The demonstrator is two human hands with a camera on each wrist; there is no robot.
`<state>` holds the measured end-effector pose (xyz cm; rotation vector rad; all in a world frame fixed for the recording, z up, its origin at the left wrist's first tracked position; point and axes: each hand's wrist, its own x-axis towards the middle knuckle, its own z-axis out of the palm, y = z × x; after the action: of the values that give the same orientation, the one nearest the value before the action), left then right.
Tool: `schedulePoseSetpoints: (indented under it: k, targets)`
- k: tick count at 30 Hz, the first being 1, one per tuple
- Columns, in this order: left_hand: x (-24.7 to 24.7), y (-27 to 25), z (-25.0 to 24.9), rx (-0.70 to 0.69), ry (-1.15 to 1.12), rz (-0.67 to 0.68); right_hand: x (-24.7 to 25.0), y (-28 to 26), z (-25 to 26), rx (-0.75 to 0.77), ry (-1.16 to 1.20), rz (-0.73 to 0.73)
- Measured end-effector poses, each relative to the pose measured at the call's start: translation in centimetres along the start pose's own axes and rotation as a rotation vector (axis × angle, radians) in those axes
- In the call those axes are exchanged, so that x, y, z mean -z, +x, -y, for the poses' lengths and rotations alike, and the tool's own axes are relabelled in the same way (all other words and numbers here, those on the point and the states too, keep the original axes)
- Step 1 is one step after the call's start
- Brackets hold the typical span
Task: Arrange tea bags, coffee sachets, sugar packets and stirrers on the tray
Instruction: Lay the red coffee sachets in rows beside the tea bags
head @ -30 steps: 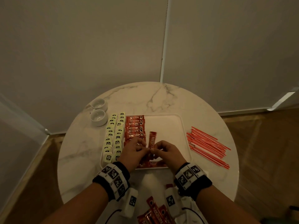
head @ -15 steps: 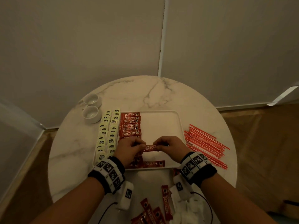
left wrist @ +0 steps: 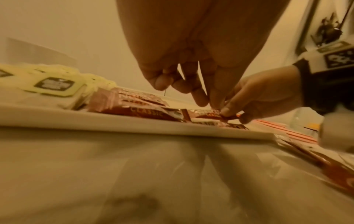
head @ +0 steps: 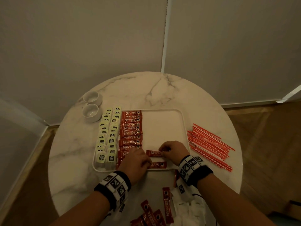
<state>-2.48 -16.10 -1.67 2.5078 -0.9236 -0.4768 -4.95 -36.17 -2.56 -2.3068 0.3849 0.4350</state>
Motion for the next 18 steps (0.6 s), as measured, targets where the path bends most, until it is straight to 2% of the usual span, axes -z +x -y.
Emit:
schedulePoseSetpoints:
  k: [3, 7, 10, 15, 18]
  targets:
    - [-0.5, 0.0, -0.9, -0.074, 0.096, 0.065, -0.4, 0.4, -0.3, 0.023, -0.075, -0.036]
    - [-1.6, -0.5, -2.3, -0.137, 0.178, 0.114, -1.0, -0.1, -0.5, 0.127, -0.250, -0.162]
    - [-2.2, -1.0, -2.8, -0.113, 0.213, 0.127, -1.4, -0.4, -0.2, 0.209, -0.360, -0.093]
    - [-2.1, 0.1, -3.2, -0.109, 0.286, 0.155, -0.3, 2.2, 0.3, 0.148, -0.392, -0.111]
    - [-1.8, 1.7, -3.2, -0.095, 0.313, 0.118, 0.8, 4.6, 1.0, 0.105, -0.384, -0.113]
